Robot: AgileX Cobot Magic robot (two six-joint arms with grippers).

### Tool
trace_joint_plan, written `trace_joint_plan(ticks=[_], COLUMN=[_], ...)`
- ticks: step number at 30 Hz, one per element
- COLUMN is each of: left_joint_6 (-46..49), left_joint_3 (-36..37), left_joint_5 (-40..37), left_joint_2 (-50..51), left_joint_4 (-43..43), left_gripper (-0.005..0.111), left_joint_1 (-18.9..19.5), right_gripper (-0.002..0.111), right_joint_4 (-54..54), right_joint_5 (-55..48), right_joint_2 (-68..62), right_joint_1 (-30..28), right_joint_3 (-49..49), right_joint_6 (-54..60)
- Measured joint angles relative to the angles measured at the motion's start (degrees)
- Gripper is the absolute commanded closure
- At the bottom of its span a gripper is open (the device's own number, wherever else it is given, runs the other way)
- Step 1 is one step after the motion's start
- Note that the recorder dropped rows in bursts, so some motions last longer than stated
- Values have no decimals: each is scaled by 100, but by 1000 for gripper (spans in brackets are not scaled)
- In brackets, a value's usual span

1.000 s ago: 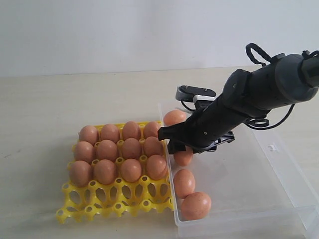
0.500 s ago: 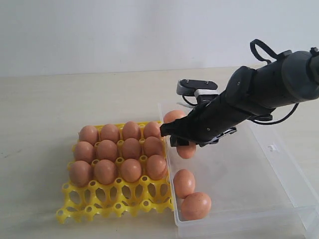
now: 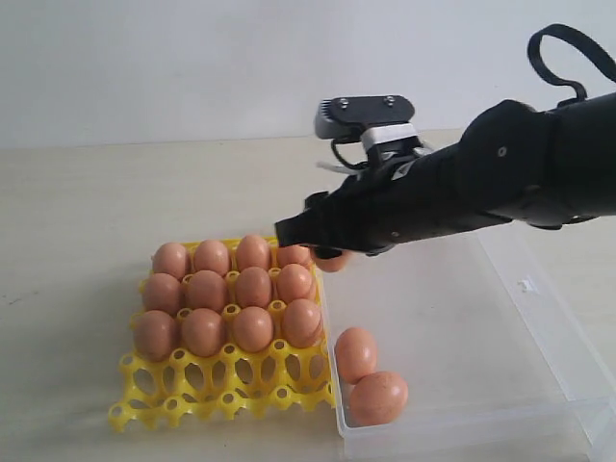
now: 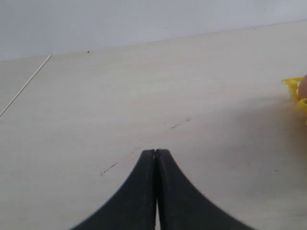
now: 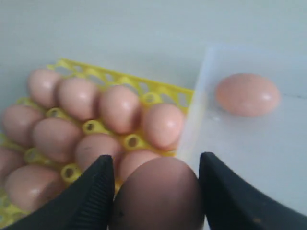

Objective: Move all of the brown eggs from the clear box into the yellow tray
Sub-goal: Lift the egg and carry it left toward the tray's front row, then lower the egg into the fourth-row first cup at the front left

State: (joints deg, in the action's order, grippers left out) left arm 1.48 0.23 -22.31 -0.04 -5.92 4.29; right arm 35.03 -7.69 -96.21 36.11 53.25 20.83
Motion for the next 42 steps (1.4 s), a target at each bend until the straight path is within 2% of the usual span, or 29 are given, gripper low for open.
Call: trace_joint_plan(ticks=[9, 15, 21, 42], left_joint_6=[0, 0, 0, 0], left_joint_3=[0, 0, 0, 0], left_joint_5=[0, 0, 0, 0], left_joint_2=[0, 0, 0, 0], left_joint_4=[0, 0, 0, 0], left_gripper=[107, 107, 107, 107], left_joint_1=[0, 0, 0, 0], right_gripper=[108, 108, 108, 108], right_joint_4=[-36, -212, -303, -814], right_joint_5=[1639, 2462, 2769, 2451], right_joint_2=[3, -438, -973, -1790], right_joint_1=[1620, 2213, 2470, 2513], right_joint_3=[-13, -13, -13, 798], right_joint_6=[292, 238, -85, -1216])
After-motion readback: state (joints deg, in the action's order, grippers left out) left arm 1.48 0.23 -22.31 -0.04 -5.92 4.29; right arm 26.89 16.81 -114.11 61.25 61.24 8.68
